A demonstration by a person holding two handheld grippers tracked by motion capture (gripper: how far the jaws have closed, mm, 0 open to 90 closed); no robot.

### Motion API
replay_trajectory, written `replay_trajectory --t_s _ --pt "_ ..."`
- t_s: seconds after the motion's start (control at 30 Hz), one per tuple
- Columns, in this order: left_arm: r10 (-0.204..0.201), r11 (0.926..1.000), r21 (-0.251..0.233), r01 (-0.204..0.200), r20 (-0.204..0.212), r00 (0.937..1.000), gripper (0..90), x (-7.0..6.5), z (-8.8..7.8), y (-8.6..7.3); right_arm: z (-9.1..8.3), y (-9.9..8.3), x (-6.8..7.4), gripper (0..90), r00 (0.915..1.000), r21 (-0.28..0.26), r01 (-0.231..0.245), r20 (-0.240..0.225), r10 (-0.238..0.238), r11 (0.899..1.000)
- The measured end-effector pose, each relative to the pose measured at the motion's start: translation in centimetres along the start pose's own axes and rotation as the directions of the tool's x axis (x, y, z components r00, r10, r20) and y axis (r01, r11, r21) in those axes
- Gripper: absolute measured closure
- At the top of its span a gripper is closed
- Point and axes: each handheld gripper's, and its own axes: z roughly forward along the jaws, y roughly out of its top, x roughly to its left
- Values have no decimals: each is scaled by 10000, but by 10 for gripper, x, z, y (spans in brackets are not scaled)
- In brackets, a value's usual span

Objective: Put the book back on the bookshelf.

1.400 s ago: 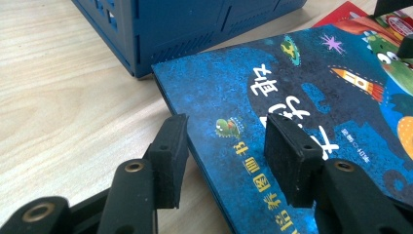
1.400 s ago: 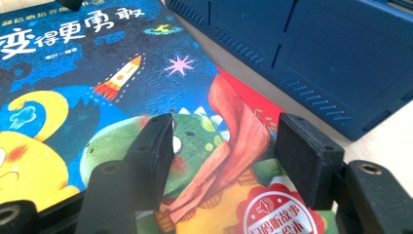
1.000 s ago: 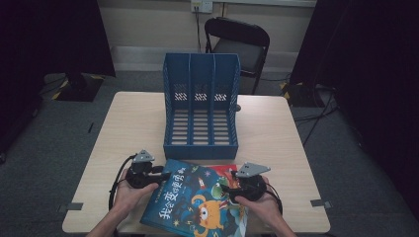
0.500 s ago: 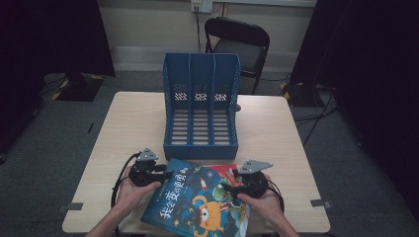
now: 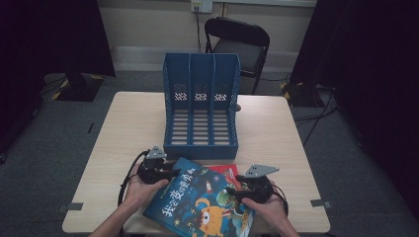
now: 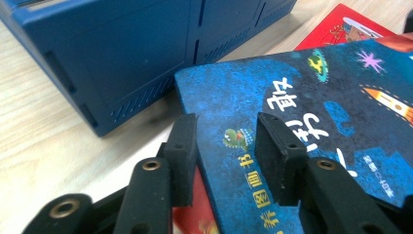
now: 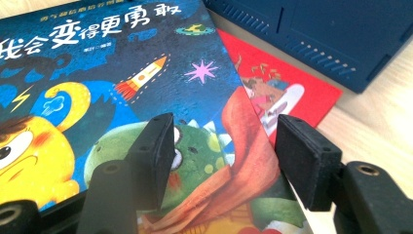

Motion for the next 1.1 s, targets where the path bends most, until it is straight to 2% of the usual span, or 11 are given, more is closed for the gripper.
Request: replay_trajectory --t_s 0.2,0.3,0.33,0.5,0.6,0.63,0.73,0.77,0.93,1.03,1.1 --pt "131 9999 90 -131 2 9999 665 -3 9 11 -11 -7 6 455 9996 59 -32 285 30 10000" --pt "133 9999 12 -133 28 9999 739 -2 11 12 -17 -11 6 494 9995 35 -112 293 111 9999" --pt "-80 9999 -136 83 203 9998 737 -1 14 13 -18 -12 7 504 9996 65 -96 278 94 9999" --pt "-57 10000 9 56 557 9984 684 0 11 12 -20 -9 5 545 9999 259 -48 111 45 9997" --pt "75 9999 -87 -69 807 9967 680 -1 -6 4 -17 1 2 570 10000 125 46 44 -46 9999" --pt "75 9999 -87 -69 807 9967 680 -1 -6 4 -17 1 2 570 10000 125 46 44 -46 9999" --pt "295 9995 -122 -286 866 9958 680 -4 -27 -12 -8 21 2 593 9997 -199 165 -195 -169 9997" --pt "295 9995 -122 -286 866 9958 680 -4 -27 -12 -8 21 2 593 9997 -199 165 -195 -169 9997" --pt "-62 9995 -308 90 926 9957 715 0 -49 -34 13 35 5 582 9985 33 365 -407 -364 9993" --pt "-344 9994 -33 349 1021 9942 720 2 -62 -49 28 36 8 536 9975 482 445 -565 -418 9978" --pt "-332 9994 21 332 1020 9942 713 2 -65 -54 29 37 8 534 9977 461 435 -546 -409 9980"
